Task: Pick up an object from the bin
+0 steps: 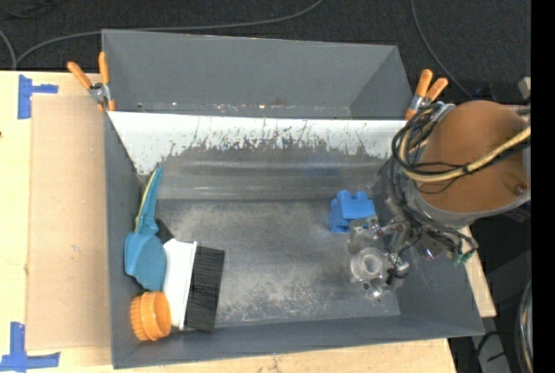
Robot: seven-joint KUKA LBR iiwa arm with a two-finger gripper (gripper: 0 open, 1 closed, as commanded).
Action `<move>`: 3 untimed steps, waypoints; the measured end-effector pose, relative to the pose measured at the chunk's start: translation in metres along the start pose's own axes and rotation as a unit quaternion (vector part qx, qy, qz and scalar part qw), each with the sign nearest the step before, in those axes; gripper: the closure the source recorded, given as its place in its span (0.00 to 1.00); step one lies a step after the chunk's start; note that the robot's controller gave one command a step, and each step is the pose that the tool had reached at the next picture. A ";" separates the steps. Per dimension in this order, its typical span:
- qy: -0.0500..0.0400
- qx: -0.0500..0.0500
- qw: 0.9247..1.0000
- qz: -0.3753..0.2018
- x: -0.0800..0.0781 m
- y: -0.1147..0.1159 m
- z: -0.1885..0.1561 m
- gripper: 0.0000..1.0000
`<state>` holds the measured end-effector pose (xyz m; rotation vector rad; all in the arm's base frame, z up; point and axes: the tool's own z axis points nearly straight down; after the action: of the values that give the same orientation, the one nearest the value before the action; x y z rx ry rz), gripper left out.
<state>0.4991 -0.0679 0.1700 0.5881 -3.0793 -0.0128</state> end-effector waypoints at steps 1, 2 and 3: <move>-0.001 0.000 1.000 0.007 -0.015 -0.007 -0.020 1.00; -0.001 0.000 1.000 -0.002 0.002 -0.005 -0.132 1.00; 0.002 -0.002 1.000 0.004 -0.004 -0.026 -0.055 1.00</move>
Offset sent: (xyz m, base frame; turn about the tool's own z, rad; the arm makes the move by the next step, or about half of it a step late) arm -0.0033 -0.0090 0.1563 -0.0107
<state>0.5128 -0.0908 0.2251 0.5753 -3.0774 -0.0179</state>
